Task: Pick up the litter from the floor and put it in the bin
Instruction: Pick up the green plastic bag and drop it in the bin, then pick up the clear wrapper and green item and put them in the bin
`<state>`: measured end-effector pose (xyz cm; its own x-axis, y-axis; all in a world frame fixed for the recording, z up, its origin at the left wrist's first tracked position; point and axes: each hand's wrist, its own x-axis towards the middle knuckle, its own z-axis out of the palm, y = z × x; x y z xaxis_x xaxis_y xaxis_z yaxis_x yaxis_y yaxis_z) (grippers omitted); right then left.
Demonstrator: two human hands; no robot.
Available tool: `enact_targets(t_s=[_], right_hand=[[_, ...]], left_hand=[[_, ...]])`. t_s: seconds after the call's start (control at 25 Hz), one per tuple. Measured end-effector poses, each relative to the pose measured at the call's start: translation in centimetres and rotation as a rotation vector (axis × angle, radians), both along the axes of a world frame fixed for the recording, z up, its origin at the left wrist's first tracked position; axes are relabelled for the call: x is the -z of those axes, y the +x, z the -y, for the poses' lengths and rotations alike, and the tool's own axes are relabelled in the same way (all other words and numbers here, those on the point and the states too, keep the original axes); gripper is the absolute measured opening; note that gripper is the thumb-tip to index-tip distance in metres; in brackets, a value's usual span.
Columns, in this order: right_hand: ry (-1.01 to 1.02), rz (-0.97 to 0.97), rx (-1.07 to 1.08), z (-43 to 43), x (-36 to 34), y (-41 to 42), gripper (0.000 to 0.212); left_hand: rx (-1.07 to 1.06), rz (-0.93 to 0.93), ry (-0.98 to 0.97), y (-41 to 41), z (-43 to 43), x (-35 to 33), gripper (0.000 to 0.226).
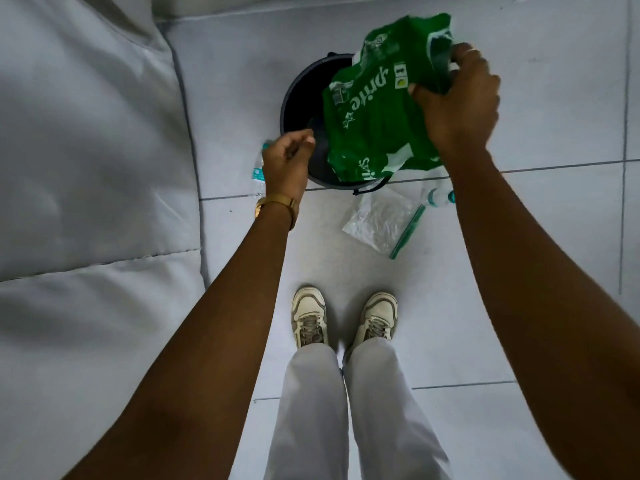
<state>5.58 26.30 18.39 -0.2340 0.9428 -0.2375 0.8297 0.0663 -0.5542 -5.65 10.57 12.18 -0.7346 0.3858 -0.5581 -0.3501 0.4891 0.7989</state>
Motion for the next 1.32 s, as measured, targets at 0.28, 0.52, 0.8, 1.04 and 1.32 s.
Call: enact_targets(t_s=[0.28,0.52,0.8,1.04,1.32], right_hand=[[-0.167,0.093,-0.229,0.0,10.1,-5.5,0.052],[-0.338,0.135,-0.288,-1.3,11.8,-4.7,0.072],[0.102,-0.218,0.069,4.7,11.5,4.3,0.026],[-0.339,0.032,0.210,10.4,21.1,10.2,0.018],[-0.654,-0.009,0.260,10.4,24.9,11.7,0.022]], left_hand=[[-0.062,0.047,-0.112,-0.5,3.1,4.4,0.012],[-0.060,0.125,-0.210,0.7,4.9,6.8,0.030],[0.326,0.176,-0.462,6.8,4.6,11.3,0.036],[0.875,0.115,-0.584,9.8,2.3,21.0,0.028],[0.525,0.061,-0.506,12.0,1.1,27.3,0.018]])
